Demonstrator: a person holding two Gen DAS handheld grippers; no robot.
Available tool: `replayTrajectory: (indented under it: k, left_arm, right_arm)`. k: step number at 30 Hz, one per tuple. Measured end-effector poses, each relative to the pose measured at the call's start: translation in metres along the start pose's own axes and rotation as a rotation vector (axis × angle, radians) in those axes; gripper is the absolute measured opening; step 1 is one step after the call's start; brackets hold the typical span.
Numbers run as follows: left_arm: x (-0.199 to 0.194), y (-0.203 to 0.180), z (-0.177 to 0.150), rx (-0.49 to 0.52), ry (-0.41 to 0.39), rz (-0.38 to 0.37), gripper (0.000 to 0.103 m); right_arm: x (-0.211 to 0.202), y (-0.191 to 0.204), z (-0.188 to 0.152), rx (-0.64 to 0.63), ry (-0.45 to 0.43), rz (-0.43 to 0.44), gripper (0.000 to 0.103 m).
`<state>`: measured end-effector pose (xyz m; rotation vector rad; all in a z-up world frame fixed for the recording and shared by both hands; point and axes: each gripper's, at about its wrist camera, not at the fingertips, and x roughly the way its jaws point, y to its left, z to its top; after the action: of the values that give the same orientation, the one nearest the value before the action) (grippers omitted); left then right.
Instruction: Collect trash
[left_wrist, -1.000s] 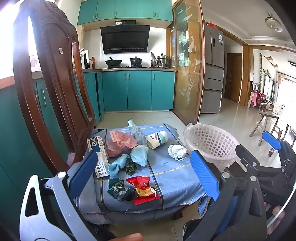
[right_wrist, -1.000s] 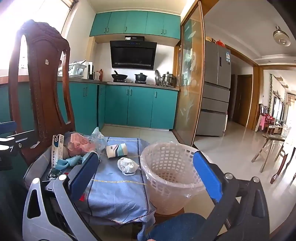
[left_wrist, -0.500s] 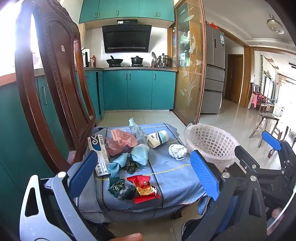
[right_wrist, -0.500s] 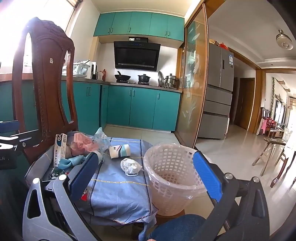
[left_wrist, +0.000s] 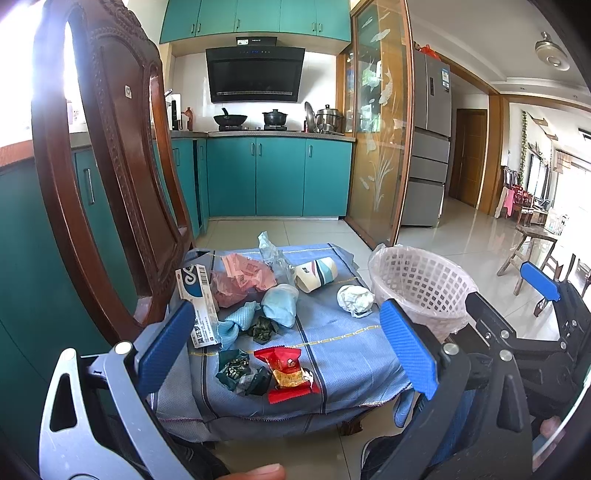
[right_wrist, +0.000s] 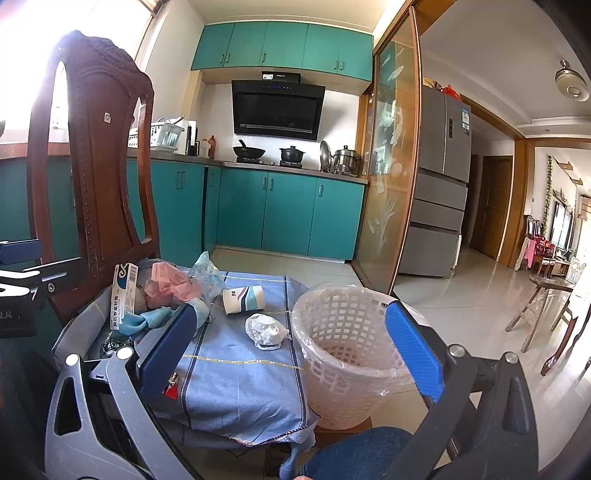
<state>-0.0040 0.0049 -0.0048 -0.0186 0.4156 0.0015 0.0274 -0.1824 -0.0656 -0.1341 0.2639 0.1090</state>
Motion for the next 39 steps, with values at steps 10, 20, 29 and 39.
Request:
replayTrajectory:
  k: [10,20,29,39]
  left_arm:
    - [0.0003,0.0002,-0.0031,-0.003,0.003,-0.002,0.1]
    - [0.0006,-0.0004,-0.0061,-0.007,0.009,-0.002,0.1]
    - [0.0024,-0.0013,-0.0066,-0.013,0.016,-0.004,0.1]
    - [0.0016,0.0,-0.004,-0.016,0.019,-0.005,0.1]
  right_arm:
    - [-0.0007,0.0022,0.0015,-0.005,0.004,0.014,0.1]
    - [0.0007,0.0059,0.003,-0.016,0.003,0.024,0.1]
    - [-0.0002,0.0085,0.0033,-0.021,0.001,0.034,0.1]
    - [-0.0001,0.0099,0.0035,-0.023,0.001,0.039,0.1]
